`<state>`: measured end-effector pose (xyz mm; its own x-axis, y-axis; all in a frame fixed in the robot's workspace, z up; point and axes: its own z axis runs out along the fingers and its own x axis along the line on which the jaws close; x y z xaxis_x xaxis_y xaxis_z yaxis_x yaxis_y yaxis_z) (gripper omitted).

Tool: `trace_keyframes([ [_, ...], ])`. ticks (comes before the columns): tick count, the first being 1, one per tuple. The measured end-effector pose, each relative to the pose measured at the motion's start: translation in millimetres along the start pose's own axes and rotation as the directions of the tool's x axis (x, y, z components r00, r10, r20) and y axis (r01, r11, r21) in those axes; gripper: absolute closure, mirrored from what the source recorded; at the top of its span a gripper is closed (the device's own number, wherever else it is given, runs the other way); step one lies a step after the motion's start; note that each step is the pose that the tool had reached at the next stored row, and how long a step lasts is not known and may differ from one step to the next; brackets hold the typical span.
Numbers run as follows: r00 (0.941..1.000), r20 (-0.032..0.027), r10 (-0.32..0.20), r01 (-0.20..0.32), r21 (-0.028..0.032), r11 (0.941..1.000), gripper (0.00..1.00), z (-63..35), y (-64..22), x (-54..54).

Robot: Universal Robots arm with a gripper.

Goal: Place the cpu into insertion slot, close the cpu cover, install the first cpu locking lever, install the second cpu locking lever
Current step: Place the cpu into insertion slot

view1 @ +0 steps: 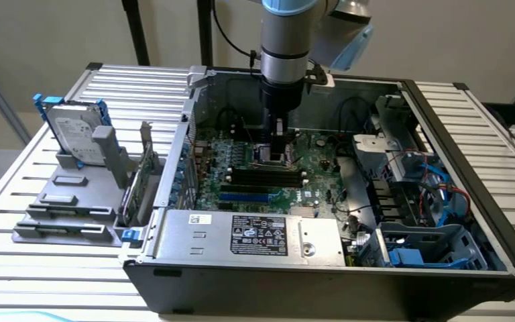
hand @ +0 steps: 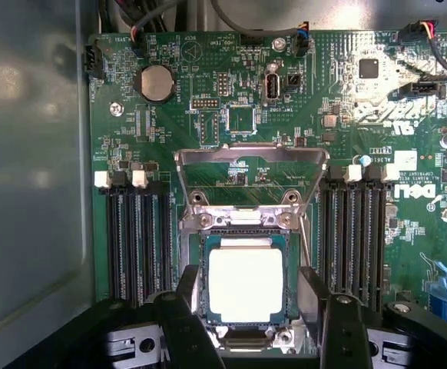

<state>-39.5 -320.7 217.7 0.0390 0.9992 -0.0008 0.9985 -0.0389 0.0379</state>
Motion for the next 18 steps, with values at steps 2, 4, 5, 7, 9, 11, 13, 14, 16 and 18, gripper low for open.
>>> trace_keyframes([
  [2,1.0,-0.0006,0.0,0.0,-0.0001,1.0,0.46,-2.4,-5.6,-0.9],
  [4,1.0,-0.0006,0.0,0.0,0.0,1.0,0.58,-4.3,-14.3,-2.1],
  [5,1.0,-0.0007,0.0,0.0,0.0,1.0,0.58,-5.0,-18.7,-2.8],
  [7,1.0,-0.0006,0.0,0.0,0.0,1.0,0.7,-6.5,-28.0,-4.2],
  [9,1.0,-0.0006,0.0,0.0,0.0,1.0,0.76,-7.7,-36.7,-5.6],
  [11,1.0,-0.0005,0.0,0.0,0.0001,1.0,0.82,-8.7,-44.1,-6.9],
  [13,1.0,-0.0008,0.0,0.0,-0.0001,1.0,0.89,-8.8,-47.0,-7.5],
  [14,1.0,-0.0008,0.0,0.0,-0.0001,1.0,0.89,-8.8,-47.0,-7.5],
  [16,1.0,-0.0008,0.0,0.0,0.0,1.0,0.89,-8.8,-47.0,-7.5],
  [18,1.0,-0.0007,0.0,0.0,0.0,1.0,0.89,-8.9,-47.1,-7.5],
])
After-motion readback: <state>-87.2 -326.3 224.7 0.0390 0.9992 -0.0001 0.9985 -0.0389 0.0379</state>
